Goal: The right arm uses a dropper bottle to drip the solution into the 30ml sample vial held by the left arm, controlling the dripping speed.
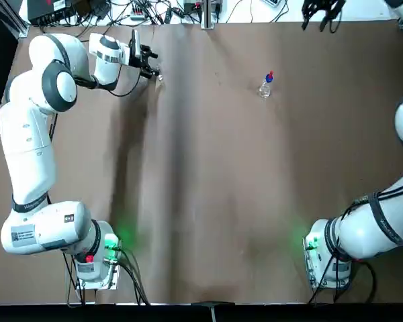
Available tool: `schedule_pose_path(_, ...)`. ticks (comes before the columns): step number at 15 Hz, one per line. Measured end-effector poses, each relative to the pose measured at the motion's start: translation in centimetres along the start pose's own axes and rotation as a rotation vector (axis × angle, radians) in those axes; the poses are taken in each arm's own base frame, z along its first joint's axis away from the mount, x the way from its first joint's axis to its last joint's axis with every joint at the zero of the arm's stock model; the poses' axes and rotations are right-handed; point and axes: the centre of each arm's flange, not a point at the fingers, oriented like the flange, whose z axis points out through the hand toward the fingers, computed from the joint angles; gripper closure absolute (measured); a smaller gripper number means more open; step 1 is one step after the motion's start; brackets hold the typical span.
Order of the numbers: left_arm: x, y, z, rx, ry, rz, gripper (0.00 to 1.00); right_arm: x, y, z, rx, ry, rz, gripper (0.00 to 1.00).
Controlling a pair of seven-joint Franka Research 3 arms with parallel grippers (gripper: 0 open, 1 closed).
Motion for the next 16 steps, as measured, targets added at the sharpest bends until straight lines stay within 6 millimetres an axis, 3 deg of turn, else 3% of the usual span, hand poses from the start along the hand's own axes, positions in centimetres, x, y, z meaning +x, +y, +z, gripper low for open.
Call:
schedule_pose_path(3,0.3,-0.8,-2.1,0.022,-0.001,0.007,0.00,-2.6,0.1,-3.2,0.011,0.007,-0.018,0.01)
schedule_pose_path(6,2.0,-2.1,-6.2,-0.001,-0.063,0.050,0.00,-3.0,0.1,-3.0,0.012,0.003,-0.020,0.00)
schedule_pose_path(10,5.4,-2.8,-10.1,-0.041,-0.166,-0.062,0.00,-2.8,0.7,-1.9,0.009,0.020,-0.012,0.00)
schedule_pose_path(16,12.8,-3.2,-15.5,0.021,-0.406,-0.247,0.00,-3.6,1.1,-4.1,0.006,0.058,-0.010,0.00)
